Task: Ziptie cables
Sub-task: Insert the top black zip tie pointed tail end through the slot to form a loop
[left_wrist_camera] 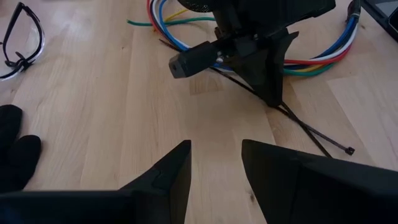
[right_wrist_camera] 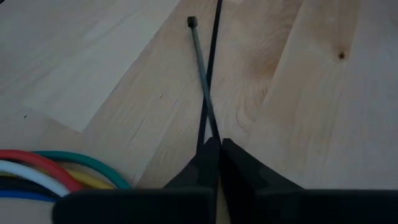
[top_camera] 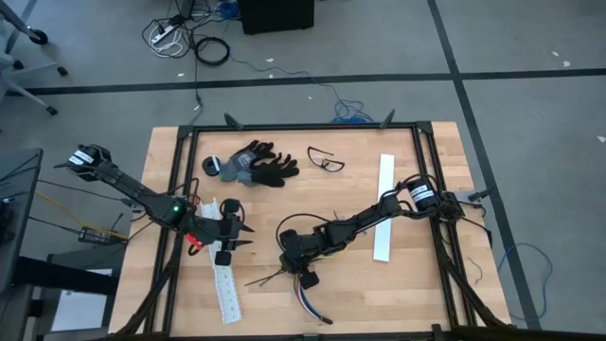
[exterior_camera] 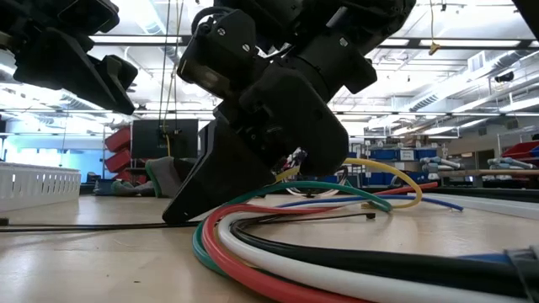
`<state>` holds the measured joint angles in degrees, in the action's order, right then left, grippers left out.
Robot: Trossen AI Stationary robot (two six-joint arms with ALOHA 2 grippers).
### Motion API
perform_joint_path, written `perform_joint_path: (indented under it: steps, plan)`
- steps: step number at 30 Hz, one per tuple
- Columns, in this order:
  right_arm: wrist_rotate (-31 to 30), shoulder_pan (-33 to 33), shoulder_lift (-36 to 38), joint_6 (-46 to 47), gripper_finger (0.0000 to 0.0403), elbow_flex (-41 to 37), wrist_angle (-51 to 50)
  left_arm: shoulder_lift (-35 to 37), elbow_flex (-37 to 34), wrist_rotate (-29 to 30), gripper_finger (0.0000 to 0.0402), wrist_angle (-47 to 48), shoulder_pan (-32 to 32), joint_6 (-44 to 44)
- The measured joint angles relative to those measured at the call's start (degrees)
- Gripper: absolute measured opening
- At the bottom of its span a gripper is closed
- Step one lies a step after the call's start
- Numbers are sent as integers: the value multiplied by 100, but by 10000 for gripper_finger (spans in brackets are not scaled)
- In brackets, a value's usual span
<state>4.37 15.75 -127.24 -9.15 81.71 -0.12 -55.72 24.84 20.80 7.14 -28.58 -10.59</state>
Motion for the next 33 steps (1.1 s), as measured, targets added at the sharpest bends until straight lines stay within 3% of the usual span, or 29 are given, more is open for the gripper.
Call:
perform_joint_path:
  steps: [9,27,33]
  plan:
    - [-71,0,19,-9,1,-17,372,0,0,96,137,2,0,8]
    - [-1008,62,606,-131,0,-22,-79,0,0,-239,137,-102,0,136]
    - [-716,66,610,53,7,-22,92,-199,2,-570,137,-543,-73,94]
